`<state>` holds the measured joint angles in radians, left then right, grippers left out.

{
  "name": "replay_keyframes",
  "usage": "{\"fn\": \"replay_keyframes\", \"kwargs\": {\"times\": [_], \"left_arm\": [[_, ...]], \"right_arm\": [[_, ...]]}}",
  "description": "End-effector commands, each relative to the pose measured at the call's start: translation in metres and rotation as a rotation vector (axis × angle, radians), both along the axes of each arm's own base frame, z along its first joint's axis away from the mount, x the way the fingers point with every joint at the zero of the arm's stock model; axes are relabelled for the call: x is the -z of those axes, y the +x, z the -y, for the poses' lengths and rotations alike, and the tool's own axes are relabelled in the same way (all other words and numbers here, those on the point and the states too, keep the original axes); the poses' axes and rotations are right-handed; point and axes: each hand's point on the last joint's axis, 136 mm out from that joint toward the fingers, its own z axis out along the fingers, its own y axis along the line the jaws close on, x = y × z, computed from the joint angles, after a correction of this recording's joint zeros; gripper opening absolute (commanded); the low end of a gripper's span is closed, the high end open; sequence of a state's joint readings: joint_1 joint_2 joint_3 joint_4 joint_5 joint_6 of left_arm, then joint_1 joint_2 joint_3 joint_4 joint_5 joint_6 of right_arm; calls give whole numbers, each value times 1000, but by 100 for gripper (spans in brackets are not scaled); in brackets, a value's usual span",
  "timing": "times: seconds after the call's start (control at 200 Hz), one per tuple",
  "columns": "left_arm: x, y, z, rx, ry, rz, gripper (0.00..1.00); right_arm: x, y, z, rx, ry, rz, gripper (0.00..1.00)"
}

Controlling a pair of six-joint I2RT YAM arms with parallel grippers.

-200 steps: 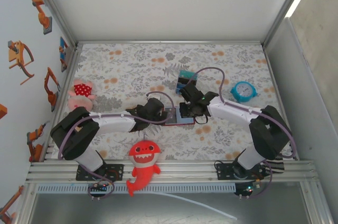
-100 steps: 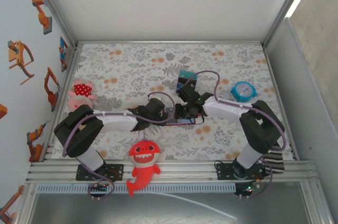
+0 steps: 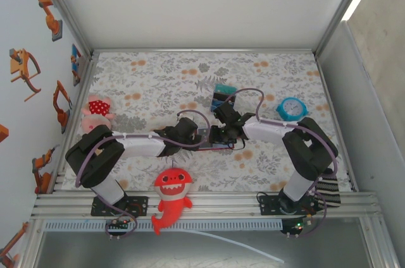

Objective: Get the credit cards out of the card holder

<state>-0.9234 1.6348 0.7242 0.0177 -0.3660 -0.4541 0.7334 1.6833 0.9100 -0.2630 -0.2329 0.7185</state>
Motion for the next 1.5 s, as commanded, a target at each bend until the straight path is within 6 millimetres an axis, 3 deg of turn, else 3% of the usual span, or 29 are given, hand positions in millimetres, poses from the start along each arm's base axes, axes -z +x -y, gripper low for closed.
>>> {"fn": "replay_keyframes", "kwargs": {"times": [0.0,0.436,0.756,1.492], "left_arm": [[2,-1,0,6,37,-12,97],[1,0,-2,2,53,-5,97],[3,0,-1,10,91,-5,97],[5,0,1,9,98,-13,97]], "right_arm": [[6,-1,-1,11,17,-21,17],[17,-3,4,23,-6,-40,17],[20,-5,-1,39,94,-68,17],[0,-5,-15,23,314,-39,12]]}}
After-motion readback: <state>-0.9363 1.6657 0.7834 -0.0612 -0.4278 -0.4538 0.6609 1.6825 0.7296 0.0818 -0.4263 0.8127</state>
